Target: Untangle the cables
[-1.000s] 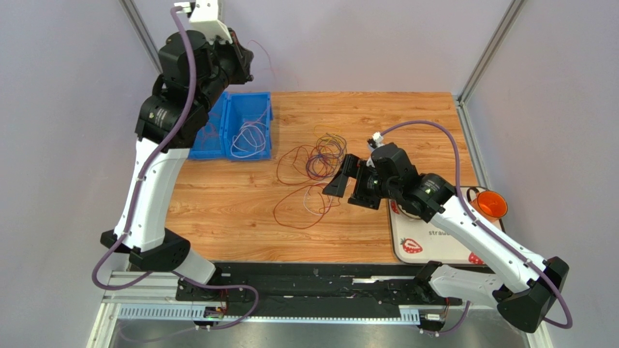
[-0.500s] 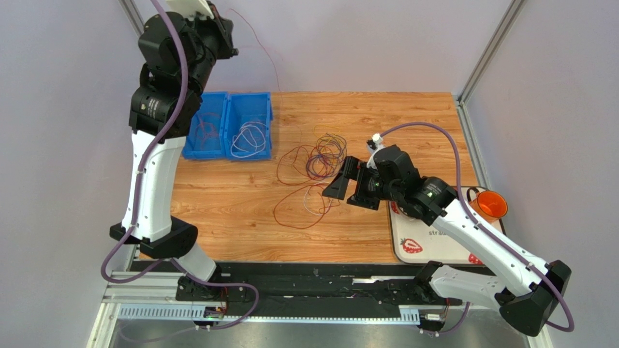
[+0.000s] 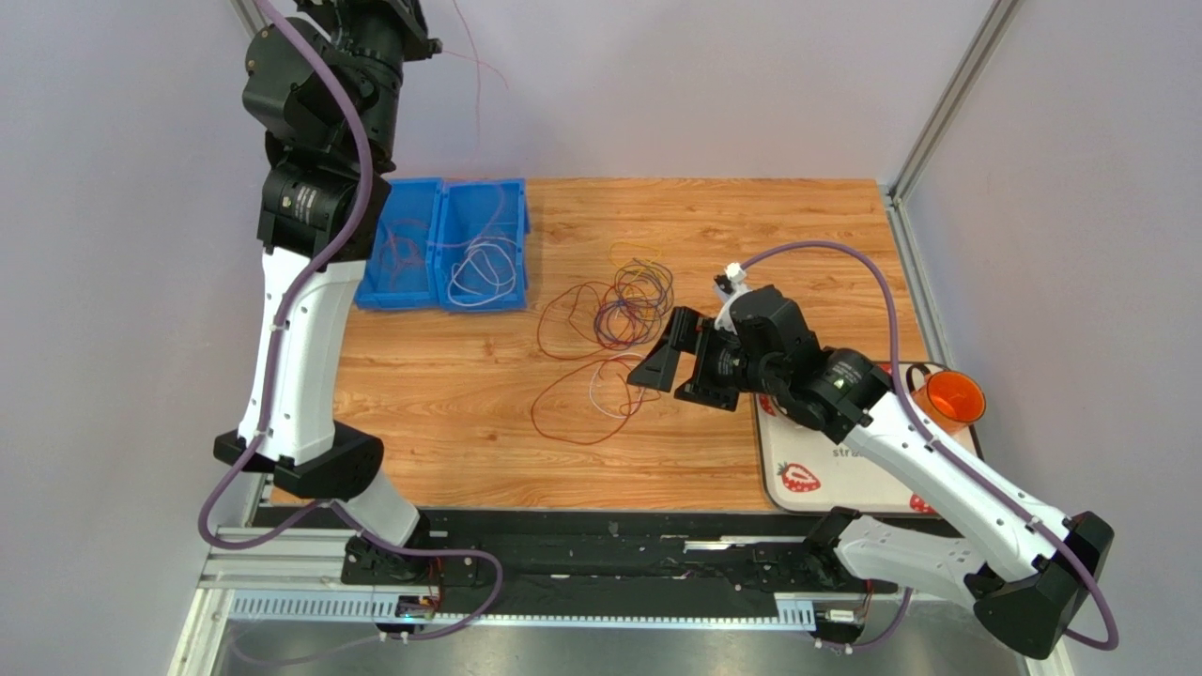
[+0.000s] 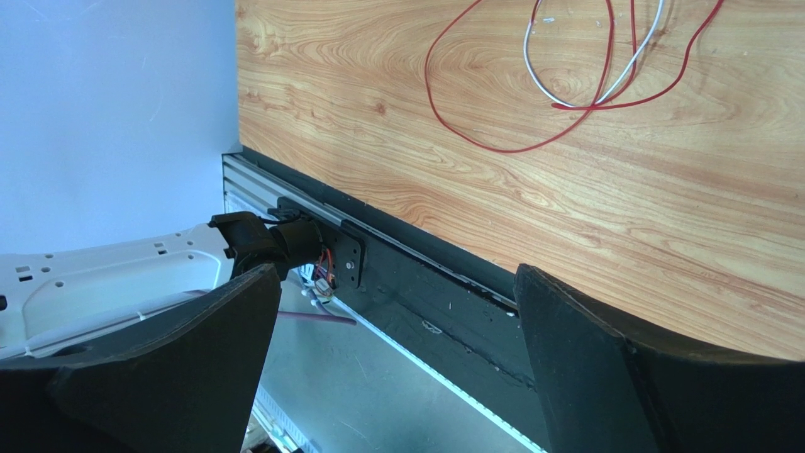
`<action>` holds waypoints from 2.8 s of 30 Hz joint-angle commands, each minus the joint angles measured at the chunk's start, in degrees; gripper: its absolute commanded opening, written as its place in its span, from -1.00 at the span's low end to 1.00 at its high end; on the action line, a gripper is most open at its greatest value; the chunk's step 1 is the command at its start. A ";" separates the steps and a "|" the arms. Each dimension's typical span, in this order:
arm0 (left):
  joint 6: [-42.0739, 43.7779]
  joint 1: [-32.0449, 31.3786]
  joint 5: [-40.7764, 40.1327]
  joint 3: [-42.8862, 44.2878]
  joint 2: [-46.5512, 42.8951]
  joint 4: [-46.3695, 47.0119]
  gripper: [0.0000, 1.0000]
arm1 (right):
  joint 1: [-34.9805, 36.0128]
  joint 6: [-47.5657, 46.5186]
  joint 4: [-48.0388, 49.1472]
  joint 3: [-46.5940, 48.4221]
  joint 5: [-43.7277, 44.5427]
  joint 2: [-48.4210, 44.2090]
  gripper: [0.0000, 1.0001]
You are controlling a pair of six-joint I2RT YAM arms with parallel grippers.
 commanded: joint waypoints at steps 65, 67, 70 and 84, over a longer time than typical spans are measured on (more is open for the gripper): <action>-18.19 12.13 0.33 -39.80 10.26 4.06 -1.00 | -0.20 0.19 1.08 -5.01 -1.30 -2.66 0.99; -18.11 12.13 1.04 -39.19 10.35 3.71 -1.00 | -0.20 0.28 0.99 -5.01 -1.30 -2.75 0.99; -18.11 12.13 1.57 -38.75 10.43 3.35 -1.00 | -0.20 0.28 1.08 -4.75 -1.21 -2.84 0.99; -19.77 12.22 1.21 -28.55 12.37 -9.56 0.81 | -0.29 0.54 0.46 -5.01 -1.21 -5.30 0.99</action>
